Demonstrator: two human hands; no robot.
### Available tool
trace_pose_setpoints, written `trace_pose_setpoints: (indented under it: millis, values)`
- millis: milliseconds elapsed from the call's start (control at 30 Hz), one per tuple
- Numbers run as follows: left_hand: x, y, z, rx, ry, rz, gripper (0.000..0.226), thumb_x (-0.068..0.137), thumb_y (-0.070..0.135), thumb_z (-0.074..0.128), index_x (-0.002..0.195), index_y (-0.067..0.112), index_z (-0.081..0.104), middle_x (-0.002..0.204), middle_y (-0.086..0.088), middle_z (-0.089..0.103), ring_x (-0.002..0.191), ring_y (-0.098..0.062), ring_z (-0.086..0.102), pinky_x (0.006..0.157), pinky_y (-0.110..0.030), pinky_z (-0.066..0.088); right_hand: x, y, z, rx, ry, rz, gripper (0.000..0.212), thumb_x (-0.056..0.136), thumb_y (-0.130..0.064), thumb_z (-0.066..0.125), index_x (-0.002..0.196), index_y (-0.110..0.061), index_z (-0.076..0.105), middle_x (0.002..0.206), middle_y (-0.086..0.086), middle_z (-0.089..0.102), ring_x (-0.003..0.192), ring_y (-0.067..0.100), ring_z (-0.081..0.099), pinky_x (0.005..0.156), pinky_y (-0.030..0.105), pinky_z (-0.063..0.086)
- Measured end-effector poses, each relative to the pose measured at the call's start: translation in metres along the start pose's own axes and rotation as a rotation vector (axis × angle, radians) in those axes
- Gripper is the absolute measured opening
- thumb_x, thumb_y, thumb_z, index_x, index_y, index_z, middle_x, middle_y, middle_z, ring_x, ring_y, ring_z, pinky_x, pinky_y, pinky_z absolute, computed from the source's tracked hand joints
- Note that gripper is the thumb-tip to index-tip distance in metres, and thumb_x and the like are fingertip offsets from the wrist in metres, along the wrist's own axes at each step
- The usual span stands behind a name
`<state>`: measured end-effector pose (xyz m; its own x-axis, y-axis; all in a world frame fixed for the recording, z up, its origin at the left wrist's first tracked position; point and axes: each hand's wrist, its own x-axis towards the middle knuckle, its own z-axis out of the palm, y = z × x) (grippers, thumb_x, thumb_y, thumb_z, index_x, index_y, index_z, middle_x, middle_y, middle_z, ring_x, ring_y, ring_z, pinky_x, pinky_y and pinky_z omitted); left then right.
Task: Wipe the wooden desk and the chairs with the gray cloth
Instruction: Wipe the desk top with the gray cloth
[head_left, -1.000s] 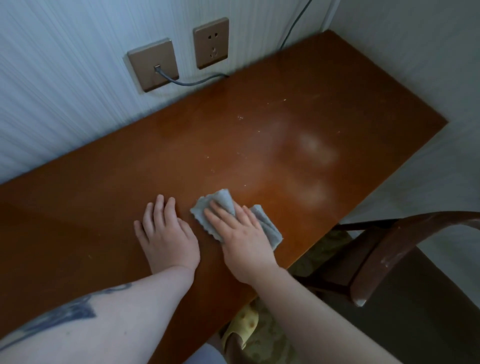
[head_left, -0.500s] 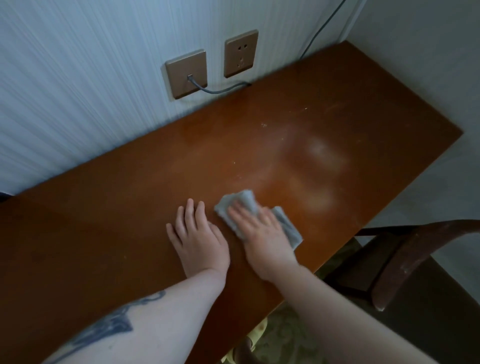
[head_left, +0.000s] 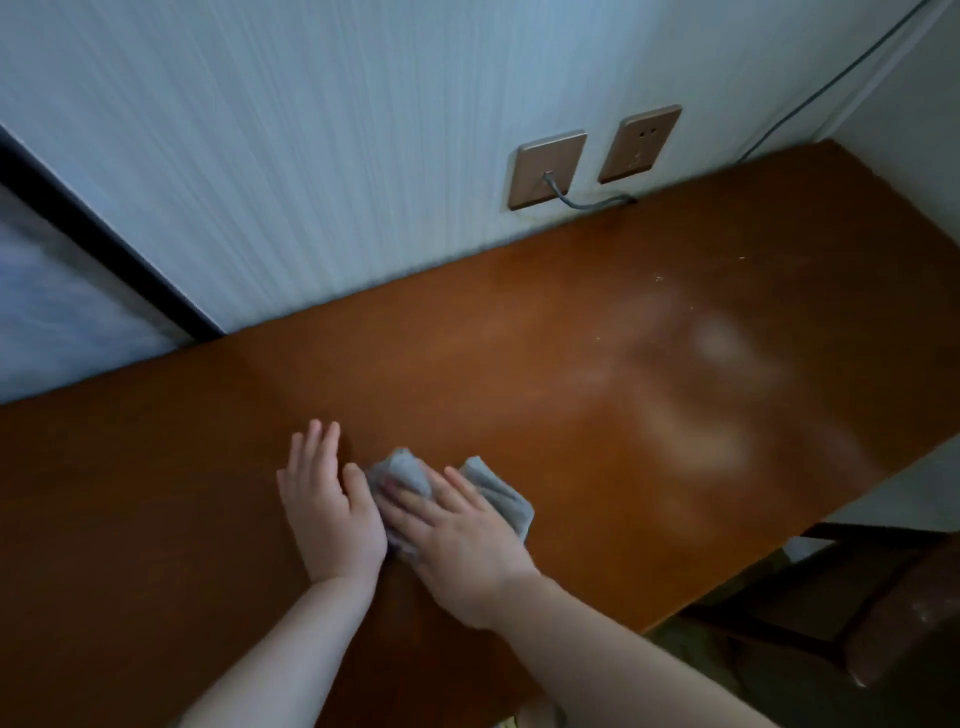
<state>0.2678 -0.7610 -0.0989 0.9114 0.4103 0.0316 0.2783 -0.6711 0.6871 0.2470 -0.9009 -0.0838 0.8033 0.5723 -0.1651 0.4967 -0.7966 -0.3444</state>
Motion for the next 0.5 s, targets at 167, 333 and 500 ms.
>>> trace_pose_setpoints:
  millis: [167, 333, 500]
  values:
    - [-0.001, 0.0, 0.005, 0.2, -0.07, 0.039, 0.041, 0.101, 0.022, 0.037, 0.141, 0.017, 0.047, 0.151, 0.0, 0.038, 0.145, -0.016, 0.021, 0.12, -0.039, 0.009, 0.0, 0.038, -0.007, -0.019, 0.212, 0.624, 0.056, 0.102, -0.042, 0.017, 0.155, -0.028, 0.005, 0.161, -0.009, 0.002, 0.148, 0.019, -0.007, 0.119, 0.036, -0.01]
    - [0.0, -0.002, 0.006, 0.226, -0.079, 0.039, 0.041, 0.098, 0.017, 0.044, 0.139, 0.015, 0.049, 0.151, -0.004, 0.038, 0.143, -0.02, 0.025, 0.119, -0.042, 0.012, 0.001, -0.009, 0.001, -0.018, 0.023, 0.097, 0.058, 0.098, -0.035, 0.028, 0.154, -0.027, 0.015, 0.159, -0.008, 0.021, 0.149, 0.021, -0.001, 0.12, 0.042, -0.002]
    - [0.003, 0.011, 0.016, 0.177, -0.06, 0.036, 0.04, 0.097, 0.013, 0.048, 0.137, 0.013, 0.051, 0.152, -0.005, 0.037, 0.144, -0.023, 0.024, 0.119, -0.045, 0.011, 0.026, 0.05, -0.024, 0.001, 0.094, 0.247, 0.058, 0.101, -0.029, 0.037, 0.155, -0.028, 0.014, 0.161, -0.009, 0.012, 0.149, 0.023, -0.001, 0.113, 0.031, -0.019]
